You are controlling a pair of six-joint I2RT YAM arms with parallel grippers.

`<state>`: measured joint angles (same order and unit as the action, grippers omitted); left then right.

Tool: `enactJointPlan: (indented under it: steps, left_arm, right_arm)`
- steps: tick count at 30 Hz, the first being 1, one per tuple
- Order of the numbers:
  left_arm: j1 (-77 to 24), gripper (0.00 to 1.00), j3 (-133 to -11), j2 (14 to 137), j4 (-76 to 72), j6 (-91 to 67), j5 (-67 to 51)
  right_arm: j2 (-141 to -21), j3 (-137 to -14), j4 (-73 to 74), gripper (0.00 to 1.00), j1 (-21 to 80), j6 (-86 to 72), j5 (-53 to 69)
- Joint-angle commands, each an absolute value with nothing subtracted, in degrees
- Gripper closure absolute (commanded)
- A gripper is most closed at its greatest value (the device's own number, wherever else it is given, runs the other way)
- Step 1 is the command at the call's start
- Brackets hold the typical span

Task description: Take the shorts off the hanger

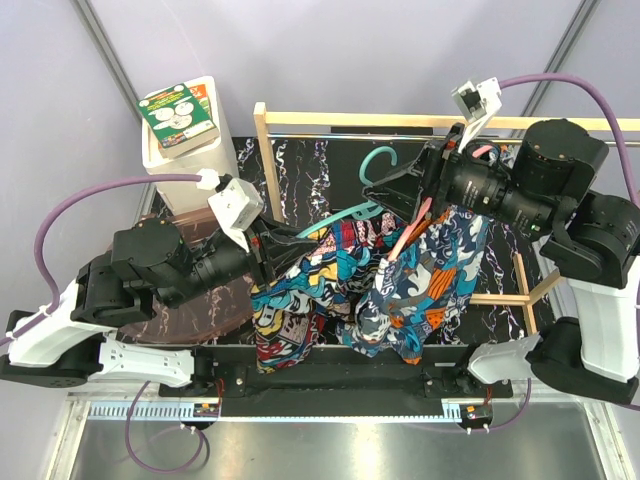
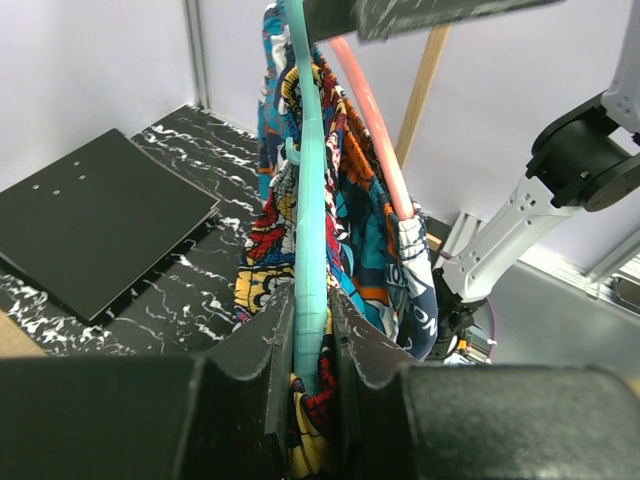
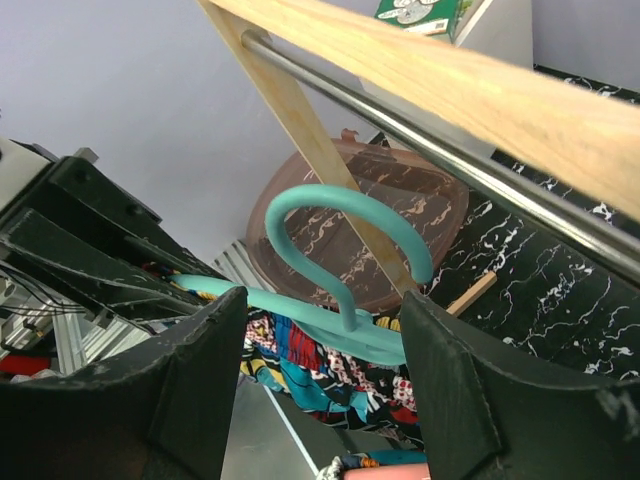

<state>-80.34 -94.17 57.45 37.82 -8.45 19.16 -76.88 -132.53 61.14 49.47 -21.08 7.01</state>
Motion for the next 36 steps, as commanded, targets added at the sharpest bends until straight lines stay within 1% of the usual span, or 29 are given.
enactJointPlan:
  steps: [1, 6, 12, 19, 22, 23, 25, 26, 27, 28, 30, 31, 33, 35, 36]
  left_arm:
    - [-80.7, 1.0, -96.1, 56.3, 29.5, -8.7, 14.7]
    - [-80.6, 1.0, -95.3, 56.0, 27.3, -8.0, 13.9]
    - [-80.7, 1.0, -95.4, 57.2, 26.3, -7.9, 11.3]
    - [-80.7, 1.0, -95.9, 58.2, 25.5, -8.8, 12.0]
    - [-80.6, 1.0, -95.7, 58.6, 25.1, -9.3, 13.1]
    - [-80.7, 1.0, -95.6, 58.7, 25.0, -9.4, 13.4]
    - [-80.7, 1.0, -95.3, 58.6, 25.0, -9.7, 14.1]
    - [-80.6, 0.99, -94.8, 58.3, 25.0, -9.8, 14.3]
    - [-80.7, 0.96, -94.7, 58.0, 25.0, -9.7, 14.5]
    - [-80.7, 0.84, -94.3, 57.7, 25.0, -9.8, 15.3]
    - [-80.6, 0.72, -93.4, 56.4, 25.0, -10.0, 16.4]
    - [-80.7, 0.61, -93.2, 56.1, 25.0, -10.0, 17.3]
    - [-80.6, 0.49, -92.6, 54.7, 25.1, -10.1, 18.2]
    - [-80.7, 0.4, -92.3, 53.4, 25.0, -9.9, 18.9]
    - [-80.7, 0.39, -92.2, 53.1, 25.0, -9.8, 19.1]
  right_arm:
    - [-74.3, -128.5, 58.5, 0.31, 49.6, -20.0, 7.1]
    - [-73.2, -126.0, 57.7, 0.34, 49.6, -20.6, 9.1]
    - [-73.1, -125.3, 56.5, 0.39, 49.6, -19.6, 8.6]
    - [-71.6, -121.1, 53.2, 0.52, 49.6, -19.6, 7.9]
    - [-70.1, -117.7, 51.3, 0.62, 49.6, -19.6, 6.4]
    - [-69.7, -117.1, 51.0, 0.7, 49.6, -19.7, 5.8]
    - [-69.3, -116.2, 50.0, 0.79, 49.6, -19.8, 5.6]
    - [-69.0, -115.9, 49.8, 0.88, 49.6, -19.9, 5.2]
    - [-68.9, -115.6, 49.5, 0.95, 49.6, -20.2, 5.1]
    - [-68.8, -115.4, 48.8, 0.99, 49.6, -20.3, 4.7]
    - [-68.5, -115.0, 47.9, 1.0, 49.6, -20.5, 4.5]
    - [-68.5, -115.0, 47.7, 1.0, 49.6, -20.7, 4.5]
    - [-68.3, -114.9, 47.4, 1.0, 49.7, -20.8, 4.2]
    - [-68.1, -114.8, 47.0, 1.0, 49.6, -20.7, 3.8]
    - [-68.1, -114.8, 47.0, 1.0, 49.6, -20.7, 3.7]
